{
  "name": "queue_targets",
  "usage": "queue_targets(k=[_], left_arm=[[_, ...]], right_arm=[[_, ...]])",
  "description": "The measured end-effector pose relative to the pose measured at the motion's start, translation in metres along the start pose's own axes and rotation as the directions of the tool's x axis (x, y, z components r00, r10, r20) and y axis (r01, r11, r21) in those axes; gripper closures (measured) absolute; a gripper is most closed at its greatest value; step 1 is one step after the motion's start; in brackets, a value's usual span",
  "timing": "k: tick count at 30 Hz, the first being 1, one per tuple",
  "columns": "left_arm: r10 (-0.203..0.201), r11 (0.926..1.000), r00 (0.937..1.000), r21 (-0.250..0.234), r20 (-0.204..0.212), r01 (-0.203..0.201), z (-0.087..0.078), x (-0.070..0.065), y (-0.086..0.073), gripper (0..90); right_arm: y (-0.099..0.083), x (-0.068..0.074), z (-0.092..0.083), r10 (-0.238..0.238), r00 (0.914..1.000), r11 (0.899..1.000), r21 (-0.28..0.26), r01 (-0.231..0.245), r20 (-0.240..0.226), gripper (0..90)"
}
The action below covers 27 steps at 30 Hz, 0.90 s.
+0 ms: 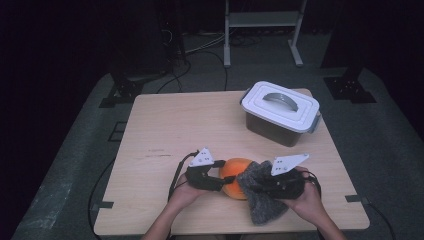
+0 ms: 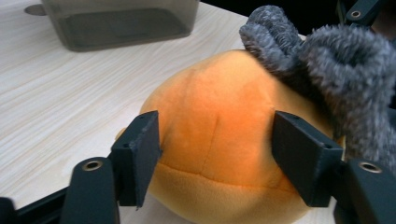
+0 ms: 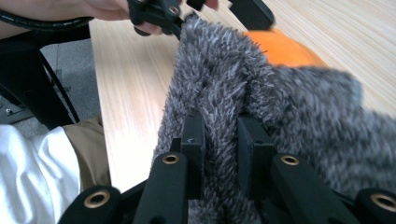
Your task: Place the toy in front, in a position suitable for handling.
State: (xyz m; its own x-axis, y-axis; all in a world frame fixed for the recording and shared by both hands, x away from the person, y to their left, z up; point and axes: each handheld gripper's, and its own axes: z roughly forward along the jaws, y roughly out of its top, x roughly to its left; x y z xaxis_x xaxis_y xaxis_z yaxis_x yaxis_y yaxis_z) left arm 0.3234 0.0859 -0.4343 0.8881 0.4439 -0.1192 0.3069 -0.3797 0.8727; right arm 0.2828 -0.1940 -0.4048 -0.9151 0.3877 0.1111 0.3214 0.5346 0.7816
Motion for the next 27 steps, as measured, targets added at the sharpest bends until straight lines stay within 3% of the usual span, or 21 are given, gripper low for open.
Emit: queue_targets(k=[5, 9, 12, 17, 23, 25, 27], left_arm=[[0.000, 1.0000, 0.9999, -0.002, 0.013, 0.000, -0.001, 0.002, -0.002, 31.2], [0.053, 0.9985, 0.9976, 0.010, 0.044, -0.053, -0.001, -0.003, -0.003, 32.4], [0.118, 0.9924, 0.9908, 0.027, 0.066, -0.120, -0.002, -0.008, -0.003, 33.2], [0.149, 0.9868, 0.9858, 0.053, 0.079, -0.153, -0.006, -0.009, -0.006, 34.1], [0.149, 0.9866, 0.9851, 0.054, 0.086, -0.154, -0.008, -0.008, -0.011, 33.9], [0.167, 0.9832, 0.9820, 0.060, 0.088, -0.173, -0.008, -0.010, -0.012, 33.8], [0.185, 0.9793, 0.9785, 0.065, 0.090, -0.191, -0.009, -0.011, -0.013, 33.7]], right_arm=[[-0.012, -0.012, -0.010, 0.042, 0.9990, 0.999, 0.001, -0.042, 0.016, 74.2], [-0.010, -0.016, -0.019, 0.075, 0.9966, 0.996, -0.058, -0.072, 0.036, 74.3], [-0.005, -0.016, -0.020, 0.085, 0.9951, 0.993, -0.085, -0.080, 0.050, 74.2], [-0.009, -0.020, -0.015, 0.091, 0.9954, 0.995, -0.054, -0.089, 0.028, 74.2], [-0.026, -0.037, -0.020, 0.173, 0.9847, 0.985, -0.034, -0.172, 0.025, 73.8], [-0.030, -0.043, -0.023, 0.208, 0.9780, 0.977, -0.051, -0.206, 0.020, 73.9], [-0.029, -0.044, -0.026, 0.215, 0.9765, 0.974, -0.075, -0.214, 0.014, 74.0]])
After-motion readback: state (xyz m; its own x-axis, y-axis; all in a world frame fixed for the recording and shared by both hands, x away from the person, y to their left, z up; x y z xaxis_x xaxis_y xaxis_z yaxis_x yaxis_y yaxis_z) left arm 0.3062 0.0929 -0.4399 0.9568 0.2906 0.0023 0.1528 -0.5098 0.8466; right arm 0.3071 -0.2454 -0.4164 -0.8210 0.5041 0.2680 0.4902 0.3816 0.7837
